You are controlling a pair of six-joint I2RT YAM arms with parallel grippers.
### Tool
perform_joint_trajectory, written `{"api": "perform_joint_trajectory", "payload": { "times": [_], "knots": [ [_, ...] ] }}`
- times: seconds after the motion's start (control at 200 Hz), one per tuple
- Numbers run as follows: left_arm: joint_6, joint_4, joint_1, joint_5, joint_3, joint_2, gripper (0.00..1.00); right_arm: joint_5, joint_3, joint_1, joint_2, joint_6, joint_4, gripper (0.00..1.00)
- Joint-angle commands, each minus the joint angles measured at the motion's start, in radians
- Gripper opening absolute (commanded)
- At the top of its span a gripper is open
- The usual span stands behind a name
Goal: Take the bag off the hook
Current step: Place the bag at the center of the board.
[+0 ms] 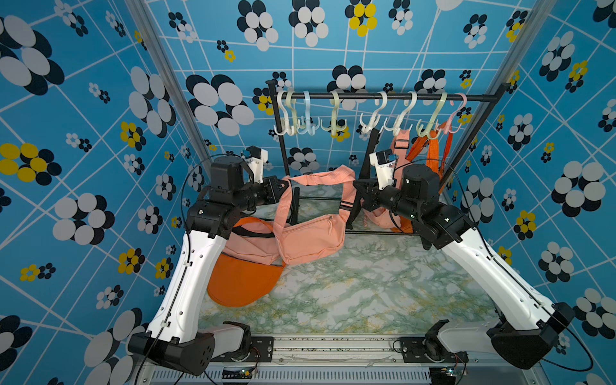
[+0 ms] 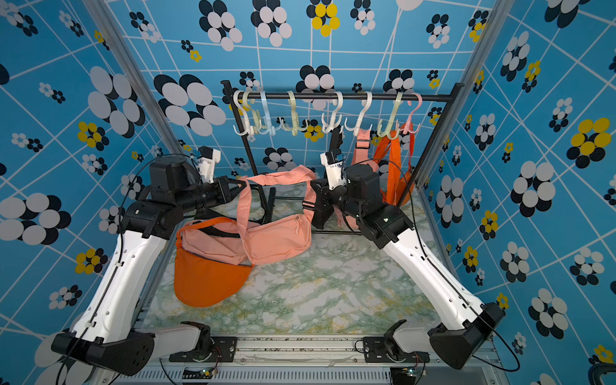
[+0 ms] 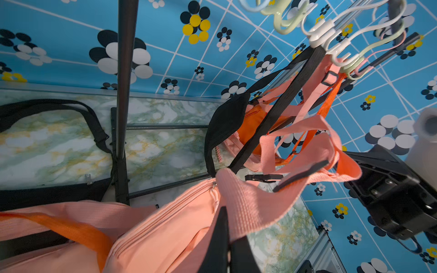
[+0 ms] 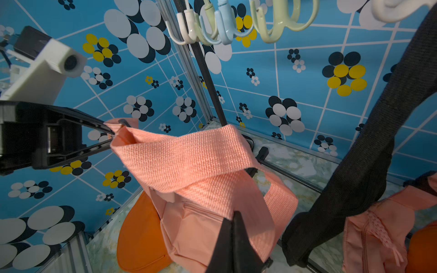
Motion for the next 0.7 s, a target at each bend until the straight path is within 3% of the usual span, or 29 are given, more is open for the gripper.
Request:
{"api": "perform_joint_trajectory", "payload": {
  "times": [0.0,0.25,0.695],
  "knots": [
    [-0.006,0.005,0.010,-0.030,-0.065,0.004,0.00,0.039,-0.026,0.005,-0.048,-0.019,-0.074,0.00],
    [-0.058,0.096,0.008,0.029,-0.153,0.085,0.00,0.043,-0.101,0.005,-0.057,-0.002,-0.147,0.00],
    [-0.031,0.147,-0.015,-0.014,-0.143,0.270,0.00,0.061,-0.316,0.004,0.009,0.005,-0.125,0.00]
  ]
}}
